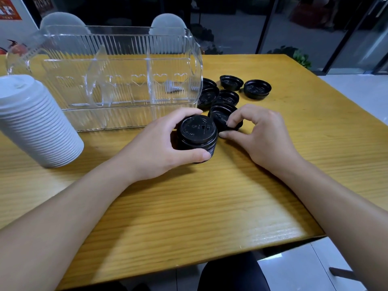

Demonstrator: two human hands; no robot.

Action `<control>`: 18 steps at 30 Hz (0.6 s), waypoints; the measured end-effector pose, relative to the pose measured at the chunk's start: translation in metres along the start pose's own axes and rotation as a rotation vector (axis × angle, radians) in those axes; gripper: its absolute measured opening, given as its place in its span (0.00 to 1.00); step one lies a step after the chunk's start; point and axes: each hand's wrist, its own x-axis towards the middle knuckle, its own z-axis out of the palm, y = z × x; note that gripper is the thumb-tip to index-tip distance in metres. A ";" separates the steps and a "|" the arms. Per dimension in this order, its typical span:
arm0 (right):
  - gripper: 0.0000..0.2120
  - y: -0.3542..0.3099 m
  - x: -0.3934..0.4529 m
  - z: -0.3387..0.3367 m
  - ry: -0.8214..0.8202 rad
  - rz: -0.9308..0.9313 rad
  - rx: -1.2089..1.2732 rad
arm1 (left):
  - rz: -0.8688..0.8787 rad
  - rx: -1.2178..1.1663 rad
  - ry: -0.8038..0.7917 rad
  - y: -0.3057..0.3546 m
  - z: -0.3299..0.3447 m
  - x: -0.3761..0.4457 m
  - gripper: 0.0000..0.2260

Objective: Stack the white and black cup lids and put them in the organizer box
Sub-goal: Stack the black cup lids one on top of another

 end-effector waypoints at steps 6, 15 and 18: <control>0.07 -0.010 -0.002 -0.006 0.036 0.001 0.053 | 0.005 -0.016 -0.005 0.003 -0.001 -0.001 0.38; 0.03 -0.027 0.011 -0.018 0.149 0.036 0.256 | -0.018 -0.178 0.037 0.002 0.001 -0.001 0.41; 0.03 -0.043 0.013 -0.016 0.180 -0.019 0.405 | 0.017 -0.278 0.145 0.007 0.001 -0.001 0.35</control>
